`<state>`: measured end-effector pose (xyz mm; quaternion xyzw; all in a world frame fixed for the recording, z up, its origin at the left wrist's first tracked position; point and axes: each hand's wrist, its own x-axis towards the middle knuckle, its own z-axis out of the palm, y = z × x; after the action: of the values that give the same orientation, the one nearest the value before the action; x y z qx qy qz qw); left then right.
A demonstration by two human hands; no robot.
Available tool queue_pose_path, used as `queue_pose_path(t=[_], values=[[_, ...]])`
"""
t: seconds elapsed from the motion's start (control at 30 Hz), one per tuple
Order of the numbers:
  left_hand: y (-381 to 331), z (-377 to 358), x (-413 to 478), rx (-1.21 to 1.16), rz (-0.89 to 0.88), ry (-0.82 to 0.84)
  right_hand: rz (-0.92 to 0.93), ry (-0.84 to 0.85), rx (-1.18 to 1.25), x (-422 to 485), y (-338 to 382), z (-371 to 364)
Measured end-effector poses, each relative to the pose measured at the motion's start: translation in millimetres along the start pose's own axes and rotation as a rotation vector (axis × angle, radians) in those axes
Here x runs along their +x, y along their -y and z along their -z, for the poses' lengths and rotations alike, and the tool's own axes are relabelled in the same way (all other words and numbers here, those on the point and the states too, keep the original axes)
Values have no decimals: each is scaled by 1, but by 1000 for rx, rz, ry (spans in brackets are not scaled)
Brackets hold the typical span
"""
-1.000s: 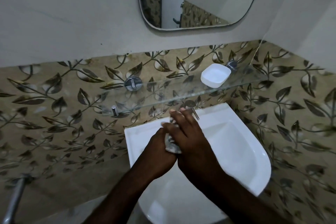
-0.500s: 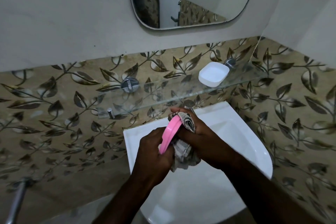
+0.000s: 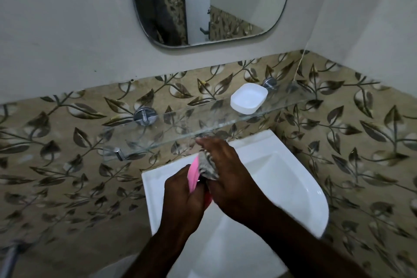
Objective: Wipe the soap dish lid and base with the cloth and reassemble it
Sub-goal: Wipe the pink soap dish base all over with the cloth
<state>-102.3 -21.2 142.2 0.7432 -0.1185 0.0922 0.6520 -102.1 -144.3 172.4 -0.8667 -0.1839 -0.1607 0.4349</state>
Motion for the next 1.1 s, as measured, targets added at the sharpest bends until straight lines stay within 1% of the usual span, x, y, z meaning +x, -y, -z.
queue_pose_path(t=[0.07,0.13,0.2,0.27,0.33,0.37,0.47,0.53,0.6,0.67,0.7,0.73,0.8,0.9,0.97,1.03,1.07,1.1], values=[[0,0,-3,-45,-6,-84,-191,17,265,-1,4,4],[-5,1,-3,-106,-21,-190,-315,72,471,-3,6,6],[-12,1,1,-143,-64,-255,-382,77,588,-6,9,4],[-16,1,4,-128,-119,-266,-404,44,624,-8,8,1],[-20,0,4,-143,-118,-254,-384,48,562,-5,6,3],[-21,1,4,-142,-107,-240,-348,57,493,-2,3,7],[-21,11,7,-51,-63,-137,-210,89,140,6,-6,24],[-23,18,12,50,19,-26,-179,115,-73,9,-12,33],[-24,21,19,131,123,76,-167,82,-180,9,-12,31],[-26,23,23,87,193,140,-89,23,-238,3,-4,13],[-27,24,24,61,197,170,-37,-13,-266,-2,2,0],[-27,24,24,60,166,188,1,-49,-306,-7,9,-12],[-23,22,19,101,68,126,59,-92,-369,-10,18,-22],[-17,16,11,77,4,-18,159,-131,-391,-2,9,-16],[-15,15,10,32,34,-83,86,-187,-352,4,-4,-12],[-15,14,10,23,47,-91,-31,-236,-301,6,-5,-14],[-15,14,10,7,60,-78,-28,-250,-302,6,-1,-18],[-15,14,10,5,67,-60,18,-253,-320,5,6,-22]])
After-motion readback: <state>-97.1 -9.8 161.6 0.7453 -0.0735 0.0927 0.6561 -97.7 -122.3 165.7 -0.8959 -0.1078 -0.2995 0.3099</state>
